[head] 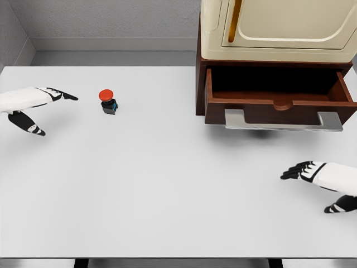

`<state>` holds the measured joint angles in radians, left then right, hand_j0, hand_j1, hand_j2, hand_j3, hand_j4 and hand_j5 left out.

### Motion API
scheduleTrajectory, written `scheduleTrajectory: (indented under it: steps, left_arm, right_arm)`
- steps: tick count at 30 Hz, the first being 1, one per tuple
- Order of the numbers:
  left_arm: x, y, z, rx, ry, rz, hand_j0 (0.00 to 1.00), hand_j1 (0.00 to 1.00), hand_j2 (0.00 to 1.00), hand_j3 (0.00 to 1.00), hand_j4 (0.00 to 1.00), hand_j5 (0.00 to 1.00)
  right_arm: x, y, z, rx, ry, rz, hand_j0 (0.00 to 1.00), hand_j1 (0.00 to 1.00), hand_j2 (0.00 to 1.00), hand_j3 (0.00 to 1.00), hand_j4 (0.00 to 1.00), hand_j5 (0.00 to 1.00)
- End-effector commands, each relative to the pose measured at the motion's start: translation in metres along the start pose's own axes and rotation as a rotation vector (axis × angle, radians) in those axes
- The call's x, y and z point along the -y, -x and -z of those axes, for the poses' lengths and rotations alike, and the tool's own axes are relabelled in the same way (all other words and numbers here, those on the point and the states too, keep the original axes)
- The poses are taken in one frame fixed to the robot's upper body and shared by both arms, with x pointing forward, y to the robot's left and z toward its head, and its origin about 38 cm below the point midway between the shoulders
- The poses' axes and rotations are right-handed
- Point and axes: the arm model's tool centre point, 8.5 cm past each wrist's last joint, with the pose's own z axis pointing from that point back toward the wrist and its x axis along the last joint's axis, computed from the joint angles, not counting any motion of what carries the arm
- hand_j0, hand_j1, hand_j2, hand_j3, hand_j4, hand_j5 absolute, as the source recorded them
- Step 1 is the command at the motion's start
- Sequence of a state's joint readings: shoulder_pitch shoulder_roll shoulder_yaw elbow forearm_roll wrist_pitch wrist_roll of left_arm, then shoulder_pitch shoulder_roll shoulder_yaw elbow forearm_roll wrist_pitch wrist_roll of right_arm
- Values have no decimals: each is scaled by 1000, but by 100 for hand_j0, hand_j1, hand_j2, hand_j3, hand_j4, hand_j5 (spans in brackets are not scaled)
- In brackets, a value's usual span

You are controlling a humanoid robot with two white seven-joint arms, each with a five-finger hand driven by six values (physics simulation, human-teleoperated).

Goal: Put the switch into the drawer with left arm, and close the drawer with right arm

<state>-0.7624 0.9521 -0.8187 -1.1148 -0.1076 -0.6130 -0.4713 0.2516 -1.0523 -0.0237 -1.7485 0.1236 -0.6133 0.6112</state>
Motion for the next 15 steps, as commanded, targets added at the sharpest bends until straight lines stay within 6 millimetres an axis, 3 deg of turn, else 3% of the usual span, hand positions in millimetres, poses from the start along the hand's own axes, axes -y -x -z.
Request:
scheduleTrajectory:
  steps: [1,4,7,8,10,13,15]
  left_arm:
    - [-1,1,-1,-3,-5,-6,100,100,100,100,100,100]
    - [-4,-1,1,2,-1,5,100,100,100,100,100,100]
    - [-21,-19,23,58,-9,39,100,100,100,100,100,100]
    - [-32,-26,33,78,-26,52,100,100,100,100,100,100]
    - [-51,-37,43,102,-21,92,100,100,100,100,100,100]
    - [-71,-44,90,88,50,110,100,100,100,100,100,100]
    - [-80,-33,93,48,37,83,100,100,100,100,100,100]
  right_arm:
    - [-1,-2,2,9,-3,5,100,100,100,100,100,100]
    - [4,-1,1,7,7,-3,100,100,100,100,100,100]
    - [13,1,-4,-8,32,-18,97,97,97,97,97,97]
    - [23,4,-14,-33,70,-32,77,77,77,77,77,77]
    - [30,8,-34,-73,139,-16,59,59,59,59,59,59]
    - [33,12,-80,-154,279,29,58,58,58,58,58,58]
    - [35,11,-86,-143,313,54,57,57,57,57,57,57]
